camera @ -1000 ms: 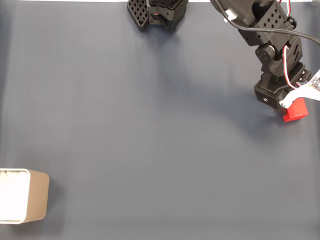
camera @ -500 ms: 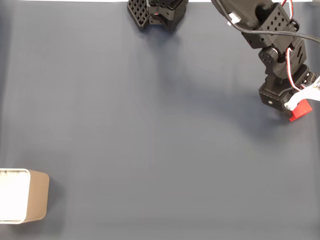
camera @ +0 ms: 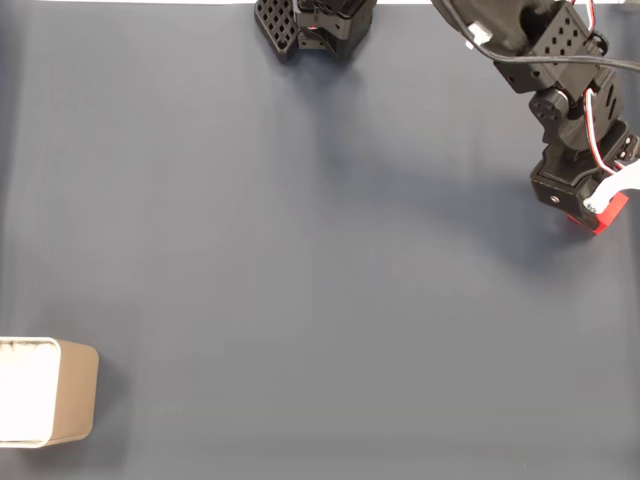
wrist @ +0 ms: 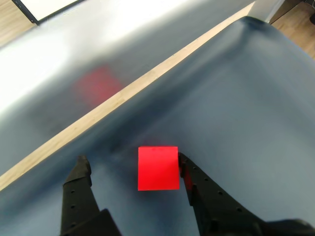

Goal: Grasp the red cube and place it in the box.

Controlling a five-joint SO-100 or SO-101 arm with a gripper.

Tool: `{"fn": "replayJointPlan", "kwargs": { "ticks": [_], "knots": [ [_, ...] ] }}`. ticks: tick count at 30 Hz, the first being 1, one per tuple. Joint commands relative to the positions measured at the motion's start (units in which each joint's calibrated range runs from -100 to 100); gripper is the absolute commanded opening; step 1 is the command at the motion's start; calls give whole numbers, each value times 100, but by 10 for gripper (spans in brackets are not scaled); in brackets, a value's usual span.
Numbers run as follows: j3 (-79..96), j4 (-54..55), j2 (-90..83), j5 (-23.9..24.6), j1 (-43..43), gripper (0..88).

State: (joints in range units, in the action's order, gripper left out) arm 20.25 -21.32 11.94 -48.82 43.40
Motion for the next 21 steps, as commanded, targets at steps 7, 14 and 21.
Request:
{"fn": "replayJointPlan", "kwargs": {
  "ticks": [7,14,21],
  "knots": [
    [-137,26,-189,-34,57,378],
    [64,26,-302,-107,-57,363],
    [174,26,-388,-190,-71,282]
  ]
}}
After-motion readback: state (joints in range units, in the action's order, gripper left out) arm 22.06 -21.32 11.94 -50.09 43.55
